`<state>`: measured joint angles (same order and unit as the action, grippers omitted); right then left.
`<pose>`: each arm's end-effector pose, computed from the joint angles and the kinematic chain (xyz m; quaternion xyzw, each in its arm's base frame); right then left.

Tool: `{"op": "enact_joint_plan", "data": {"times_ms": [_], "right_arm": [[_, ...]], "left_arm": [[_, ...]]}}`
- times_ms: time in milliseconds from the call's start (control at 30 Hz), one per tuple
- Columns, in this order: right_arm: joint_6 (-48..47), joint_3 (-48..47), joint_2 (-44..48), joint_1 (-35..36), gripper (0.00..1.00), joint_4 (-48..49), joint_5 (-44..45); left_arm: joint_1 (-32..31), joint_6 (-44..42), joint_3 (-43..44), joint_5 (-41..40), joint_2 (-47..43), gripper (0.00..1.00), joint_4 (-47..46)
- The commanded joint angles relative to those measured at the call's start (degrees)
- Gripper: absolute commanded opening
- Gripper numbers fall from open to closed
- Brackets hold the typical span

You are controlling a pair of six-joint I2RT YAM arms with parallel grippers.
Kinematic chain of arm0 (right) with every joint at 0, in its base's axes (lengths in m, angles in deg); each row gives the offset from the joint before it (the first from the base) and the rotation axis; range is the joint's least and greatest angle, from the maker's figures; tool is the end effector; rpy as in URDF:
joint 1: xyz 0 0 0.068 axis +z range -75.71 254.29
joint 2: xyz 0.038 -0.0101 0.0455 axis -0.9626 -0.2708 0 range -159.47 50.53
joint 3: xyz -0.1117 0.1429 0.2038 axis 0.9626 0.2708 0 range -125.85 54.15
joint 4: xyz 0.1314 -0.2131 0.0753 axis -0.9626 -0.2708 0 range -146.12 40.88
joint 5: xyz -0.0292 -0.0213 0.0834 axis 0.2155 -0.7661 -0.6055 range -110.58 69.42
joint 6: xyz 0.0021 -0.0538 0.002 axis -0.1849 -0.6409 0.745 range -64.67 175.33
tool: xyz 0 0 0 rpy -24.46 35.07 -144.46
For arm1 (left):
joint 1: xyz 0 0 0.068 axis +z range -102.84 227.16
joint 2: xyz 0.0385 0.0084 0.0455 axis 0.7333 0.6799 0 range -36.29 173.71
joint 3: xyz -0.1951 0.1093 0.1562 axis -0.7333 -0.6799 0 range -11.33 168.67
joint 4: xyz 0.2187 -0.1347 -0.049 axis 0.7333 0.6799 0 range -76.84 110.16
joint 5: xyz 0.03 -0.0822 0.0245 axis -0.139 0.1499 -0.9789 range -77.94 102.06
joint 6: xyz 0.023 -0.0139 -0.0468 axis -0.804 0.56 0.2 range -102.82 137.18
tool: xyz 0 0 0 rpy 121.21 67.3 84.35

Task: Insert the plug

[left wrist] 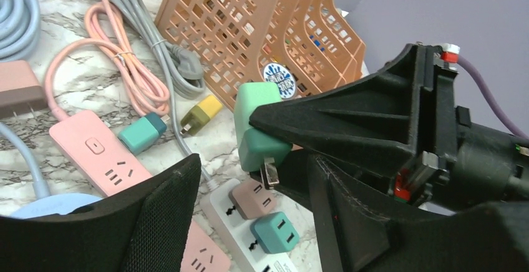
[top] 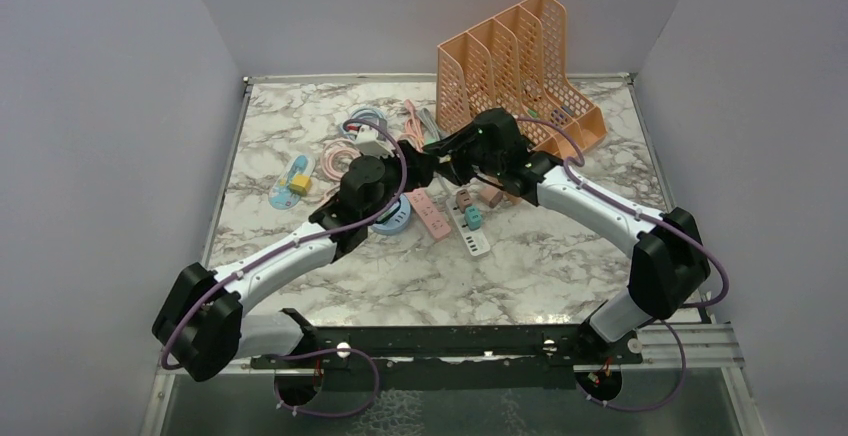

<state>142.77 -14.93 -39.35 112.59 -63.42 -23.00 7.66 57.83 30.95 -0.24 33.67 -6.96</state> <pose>0.2812 0.2239 0.2836 0.3601 0.8110 0.4187 0.1935 0.2226 -0.1736 0.2864 -0.0780 0.7471 -0.3601 0.5532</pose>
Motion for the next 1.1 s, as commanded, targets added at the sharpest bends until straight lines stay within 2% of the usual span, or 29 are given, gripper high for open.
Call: {"op": "enact_joint_plan", "data": {"times_ms": [0, 233, 333, 433, 500, 567, 733, 833, 967, 1067], "right_arm": [[3.3, 0.32, 1.59, 0.4, 0.39, 2.4, -3.49], [4.5, -0.17, 1.61, 0.36, 0.41, 1.89, -4.95], [3.82, -0.18, 1.81, 0.37, 0.44, 1.63, -4.89], [1.25, 0.16, 2.04, 0.37, 0.56, 3.03, -4.65], [-3.01, -1.07, 1.34, 0.37, 0.68, 2.93, -4.75], [-7.19, -2.84, 0.79, 0.36, 0.75, 0.79, -4.3], [-15.7, -0.05, 4.78, -0.45, 0.82, 1.43, -2.59], [-23.91, 3.7, 9.56, -2.18, 0.82, 4.46, -4.01], [-36.11, 9.83, 16.01, -3.54, 0.81, 12.98, -12.48], [-43.28, 13.14, 19.55, -3.5, 0.8, 14.97, -19.45]], "left_arm": [[-0.56, 0.14, 1.04, -4.84, 2.51, 0.63, -3.86], [-1.53, 0.03, 2.97, -6.51, 5.56, 0.6, -4.68], [-1.64, 0.01, 3.33, -7.8, 6.11, 0.48, -4.87], [-1.63, -1.81, 3.92, -8.54, 6.53, 0.34, -4.94], [-1.63, -4.2, 4.27, -8.09, 6.76, 0.28, -4.93], [-1.35, -6.57, 4.38, -6.72, 6.58, 0.25, -4.85], [1.55, -8.71, 4.07, 2.49, 4.82, 0.23, -2.9], [4.24, -8.59, 5.46, 10.54, 3.57, 0.23, 2.33], [6.32, -9.65, 10.59, 21.96, 2.58, 0.22, 12.01], [6.99, -10.9, 14.79, 31.63, 2.19, 0.22, 17.53]]}}
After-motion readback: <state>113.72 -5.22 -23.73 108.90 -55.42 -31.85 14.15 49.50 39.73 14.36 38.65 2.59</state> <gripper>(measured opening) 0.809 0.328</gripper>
